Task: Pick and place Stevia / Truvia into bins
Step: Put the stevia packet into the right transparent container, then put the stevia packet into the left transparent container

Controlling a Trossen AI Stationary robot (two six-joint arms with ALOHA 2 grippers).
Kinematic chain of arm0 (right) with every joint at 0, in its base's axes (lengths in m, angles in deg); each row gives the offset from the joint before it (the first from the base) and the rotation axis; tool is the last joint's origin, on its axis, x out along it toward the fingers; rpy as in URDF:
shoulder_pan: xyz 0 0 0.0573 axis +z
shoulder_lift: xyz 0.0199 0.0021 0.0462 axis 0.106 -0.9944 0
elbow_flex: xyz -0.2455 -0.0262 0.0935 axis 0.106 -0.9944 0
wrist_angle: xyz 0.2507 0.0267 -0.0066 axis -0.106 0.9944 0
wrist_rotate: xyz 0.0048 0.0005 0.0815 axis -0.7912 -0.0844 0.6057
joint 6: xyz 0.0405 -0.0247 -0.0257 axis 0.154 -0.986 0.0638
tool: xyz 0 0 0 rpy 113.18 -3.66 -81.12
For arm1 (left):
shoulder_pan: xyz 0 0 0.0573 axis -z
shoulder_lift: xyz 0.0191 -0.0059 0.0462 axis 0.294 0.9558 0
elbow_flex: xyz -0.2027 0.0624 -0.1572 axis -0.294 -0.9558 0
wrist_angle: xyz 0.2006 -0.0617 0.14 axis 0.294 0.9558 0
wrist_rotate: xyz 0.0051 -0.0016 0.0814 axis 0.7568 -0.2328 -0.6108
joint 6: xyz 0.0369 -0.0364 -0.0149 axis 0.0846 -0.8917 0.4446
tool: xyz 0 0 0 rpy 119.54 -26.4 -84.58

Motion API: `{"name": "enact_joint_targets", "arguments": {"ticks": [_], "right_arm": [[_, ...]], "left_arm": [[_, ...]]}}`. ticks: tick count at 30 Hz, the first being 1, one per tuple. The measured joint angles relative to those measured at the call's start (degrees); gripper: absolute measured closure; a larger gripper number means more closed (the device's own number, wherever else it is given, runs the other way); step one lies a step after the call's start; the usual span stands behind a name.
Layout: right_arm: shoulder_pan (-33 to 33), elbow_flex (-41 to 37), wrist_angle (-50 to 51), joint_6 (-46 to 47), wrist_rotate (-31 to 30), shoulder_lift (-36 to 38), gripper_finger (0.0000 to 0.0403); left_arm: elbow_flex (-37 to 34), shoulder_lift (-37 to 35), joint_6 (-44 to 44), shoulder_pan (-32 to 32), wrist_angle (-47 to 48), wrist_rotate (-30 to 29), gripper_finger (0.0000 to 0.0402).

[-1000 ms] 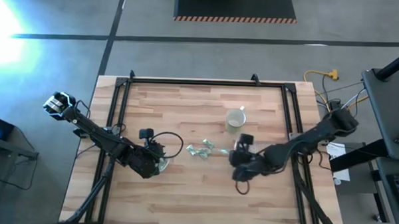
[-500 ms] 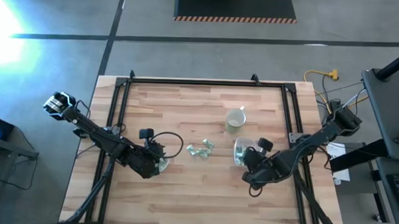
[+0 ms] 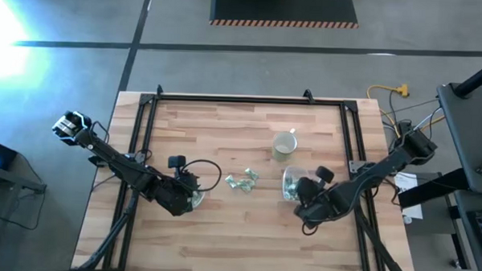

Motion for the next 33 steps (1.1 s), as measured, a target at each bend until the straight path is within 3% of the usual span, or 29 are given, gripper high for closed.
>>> {"name": "enact_joint_targets", "arguments": {"ticks": [9, 14, 21, 27, 33], "right_arm": [[0.0, -0.6, 0.4, -0.7, 0.1, 0.0, 0.0297], [0.0, 2.6, 0.1, -4.6, -0.3, 0.0, 0.0273], [0.0, 6.2, -3.6, -12.2, -9.3, 0.0, 0.0272], [0.0, 6.0, -13.9, -25.0, -10.4, 0.0, 0.0282], [0.0, 6.0, -17.6, -29.6, -10.4, 0.0, 0.0293]], "left_arm": [[-0.1, 0.0, 0.1, 0.0, -1.3, 0.0, 0.0299], [-1.9, 0.0, 6.7, -0.1, -10.3, -0.1, 0.0299], [-2.8, 4.5, 25.1, -0.6, -29.1, -0.1, 0.0299], [-2.8, 13.2, 37.7, -3.7, -42.9, 0.6, 0.0299], [0.6, 21.1, 38.1, -8.8, -40.7, 6.6, 0.0299]]}}
